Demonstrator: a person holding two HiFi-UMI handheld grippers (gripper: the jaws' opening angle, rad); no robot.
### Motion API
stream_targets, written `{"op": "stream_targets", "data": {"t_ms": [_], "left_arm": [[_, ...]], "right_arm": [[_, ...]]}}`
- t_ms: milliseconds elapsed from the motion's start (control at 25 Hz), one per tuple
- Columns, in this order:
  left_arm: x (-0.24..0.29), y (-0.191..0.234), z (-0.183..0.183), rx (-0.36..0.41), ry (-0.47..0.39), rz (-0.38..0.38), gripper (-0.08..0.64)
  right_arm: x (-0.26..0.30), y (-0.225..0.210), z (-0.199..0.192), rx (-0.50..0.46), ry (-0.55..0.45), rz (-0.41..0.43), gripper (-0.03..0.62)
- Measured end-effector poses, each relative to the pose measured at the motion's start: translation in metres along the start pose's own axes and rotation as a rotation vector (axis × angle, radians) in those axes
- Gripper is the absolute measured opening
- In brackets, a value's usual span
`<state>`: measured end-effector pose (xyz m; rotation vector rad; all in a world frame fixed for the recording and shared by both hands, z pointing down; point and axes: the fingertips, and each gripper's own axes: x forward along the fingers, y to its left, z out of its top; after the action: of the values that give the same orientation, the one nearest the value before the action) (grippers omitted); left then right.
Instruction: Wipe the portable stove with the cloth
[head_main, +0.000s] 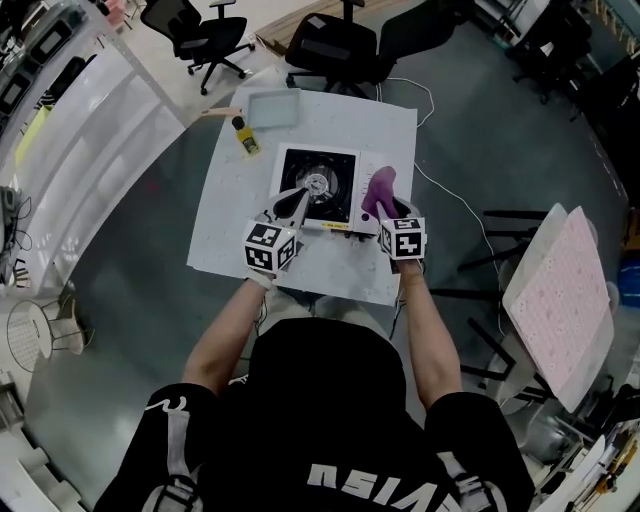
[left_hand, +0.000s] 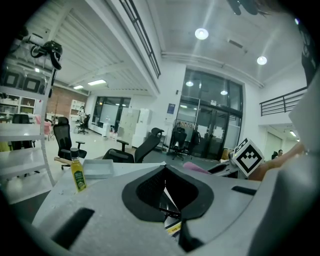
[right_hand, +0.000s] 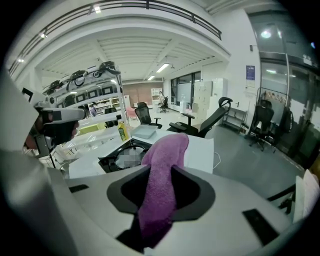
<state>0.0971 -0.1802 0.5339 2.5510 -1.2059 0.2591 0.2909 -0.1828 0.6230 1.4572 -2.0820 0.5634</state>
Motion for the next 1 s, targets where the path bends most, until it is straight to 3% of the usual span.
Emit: {"op": "stream_targets", "data": {"t_ms": [480,1000], "left_arm": [[-0.017,0.007,-0.001,0.045,0.027,-0.183,0.003],[-0.066,0.005,-0.037,0.095,0.104,-0.364,0.003]], "right_arm": [[-0.044,0.03,0.007,0.086,-0.07,-0.159,0.112],[-0.082,0.097,-0.059,0.225,-0.049,-0.295,0.112]]}}
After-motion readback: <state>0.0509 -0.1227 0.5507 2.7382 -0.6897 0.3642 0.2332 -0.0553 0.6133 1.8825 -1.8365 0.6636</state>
